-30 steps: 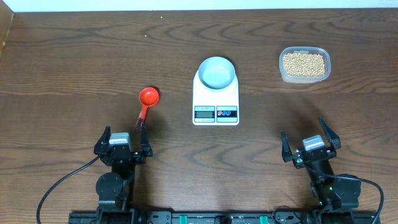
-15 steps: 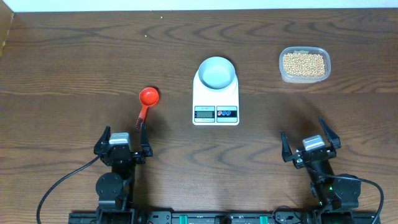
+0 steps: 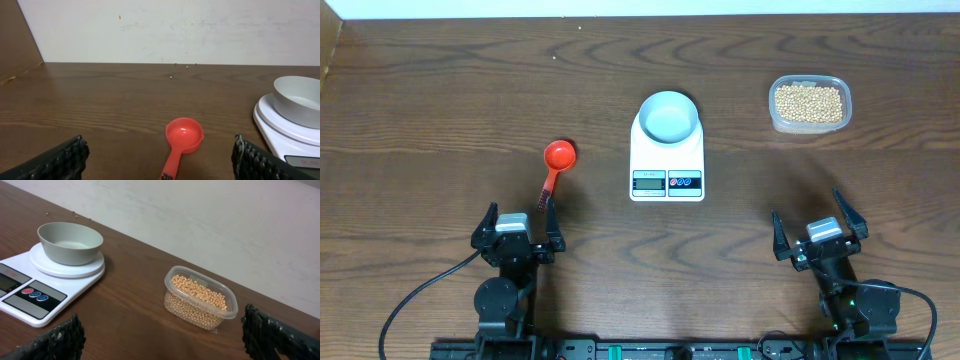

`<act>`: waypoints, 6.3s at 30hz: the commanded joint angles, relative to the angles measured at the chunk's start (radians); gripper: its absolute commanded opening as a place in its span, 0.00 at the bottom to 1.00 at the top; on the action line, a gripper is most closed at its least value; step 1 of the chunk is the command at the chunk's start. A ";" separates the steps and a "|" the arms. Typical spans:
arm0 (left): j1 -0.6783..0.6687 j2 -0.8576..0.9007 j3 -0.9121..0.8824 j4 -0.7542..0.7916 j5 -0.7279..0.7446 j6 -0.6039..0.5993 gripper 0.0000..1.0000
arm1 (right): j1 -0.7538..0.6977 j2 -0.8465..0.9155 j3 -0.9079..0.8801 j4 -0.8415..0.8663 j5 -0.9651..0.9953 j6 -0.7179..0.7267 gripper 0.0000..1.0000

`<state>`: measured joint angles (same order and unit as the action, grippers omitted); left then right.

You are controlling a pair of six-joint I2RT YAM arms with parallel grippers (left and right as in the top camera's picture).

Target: Scoop item into bowl and weigh 50g on scale

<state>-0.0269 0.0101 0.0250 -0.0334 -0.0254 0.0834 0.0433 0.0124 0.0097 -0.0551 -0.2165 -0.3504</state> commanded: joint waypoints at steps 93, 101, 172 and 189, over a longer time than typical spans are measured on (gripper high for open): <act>0.197 1.808 1.386 -0.699 0.432 0.107 0.93 | -0.003 -0.006 -0.004 -0.001 -0.002 0.013 0.99; 0.196 1.876 1.386 -0.668 0.320 0.032 0.76 | -0.003 -0.006 -0.004 -0.001 -0.002 0.013 0.99; 0.128 2.005 1.341 -0.575 0.390 -0.222 0.07 | -0.003 -0.006 -0.004 -0.001 -0.002 0.013 0.99; 0.032 1.687 1.342 -0.559 0.486 -0.681 0.07 | -0.003 -0.006 -0.004 -0.001 -0.002 0.013 0.99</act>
<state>0.0452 1.7435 1.3590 -0.5941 0.4282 -0.5106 0.0433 0.0124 0.0097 -0.0551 -0.2161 -0.3496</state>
